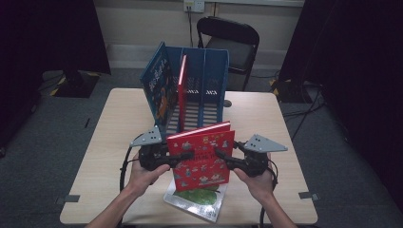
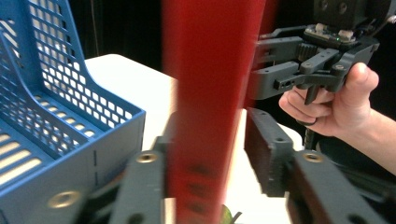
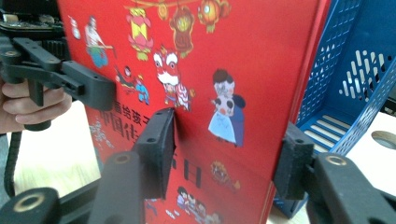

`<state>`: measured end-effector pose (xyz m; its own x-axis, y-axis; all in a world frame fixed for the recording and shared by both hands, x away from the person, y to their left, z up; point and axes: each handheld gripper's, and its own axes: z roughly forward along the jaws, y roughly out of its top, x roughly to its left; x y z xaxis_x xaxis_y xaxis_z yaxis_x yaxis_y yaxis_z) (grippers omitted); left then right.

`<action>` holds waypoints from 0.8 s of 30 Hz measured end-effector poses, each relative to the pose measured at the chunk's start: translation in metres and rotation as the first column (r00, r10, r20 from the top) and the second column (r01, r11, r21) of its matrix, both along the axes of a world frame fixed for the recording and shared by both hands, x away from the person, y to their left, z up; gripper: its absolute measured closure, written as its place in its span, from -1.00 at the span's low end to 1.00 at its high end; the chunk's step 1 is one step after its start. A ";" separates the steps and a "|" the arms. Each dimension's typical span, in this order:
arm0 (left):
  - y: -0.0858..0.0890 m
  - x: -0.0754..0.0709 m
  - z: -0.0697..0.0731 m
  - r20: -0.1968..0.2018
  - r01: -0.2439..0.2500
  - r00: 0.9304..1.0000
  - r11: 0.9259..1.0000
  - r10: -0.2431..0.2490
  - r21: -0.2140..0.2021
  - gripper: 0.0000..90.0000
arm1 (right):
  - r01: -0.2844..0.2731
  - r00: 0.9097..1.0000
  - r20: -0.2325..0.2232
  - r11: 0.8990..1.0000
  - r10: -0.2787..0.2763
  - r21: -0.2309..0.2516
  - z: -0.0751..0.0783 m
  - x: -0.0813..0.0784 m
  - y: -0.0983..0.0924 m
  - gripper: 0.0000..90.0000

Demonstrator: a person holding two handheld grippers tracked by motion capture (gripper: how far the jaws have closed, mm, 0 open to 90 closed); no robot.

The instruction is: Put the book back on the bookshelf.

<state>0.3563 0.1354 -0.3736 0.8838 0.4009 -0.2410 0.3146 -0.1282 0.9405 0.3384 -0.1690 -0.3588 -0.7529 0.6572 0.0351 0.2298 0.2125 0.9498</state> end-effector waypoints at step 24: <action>-0.011 -0.008 -0.001 0.043 -0.060 0.997 0.996 0.057 0.061 0.68 | 0.059 0.995 -0.074 0.996 -0.064 -0.071 -0.027 0.018 0.011 -0.17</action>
<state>0.3479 0.1241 -0.3750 0.8669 0.4655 -0.1782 0.2849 -0.1695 0.9434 0.3565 -0.1584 -0.3857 -0.7076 0.7052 0.0441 0.3154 0.2594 0.9128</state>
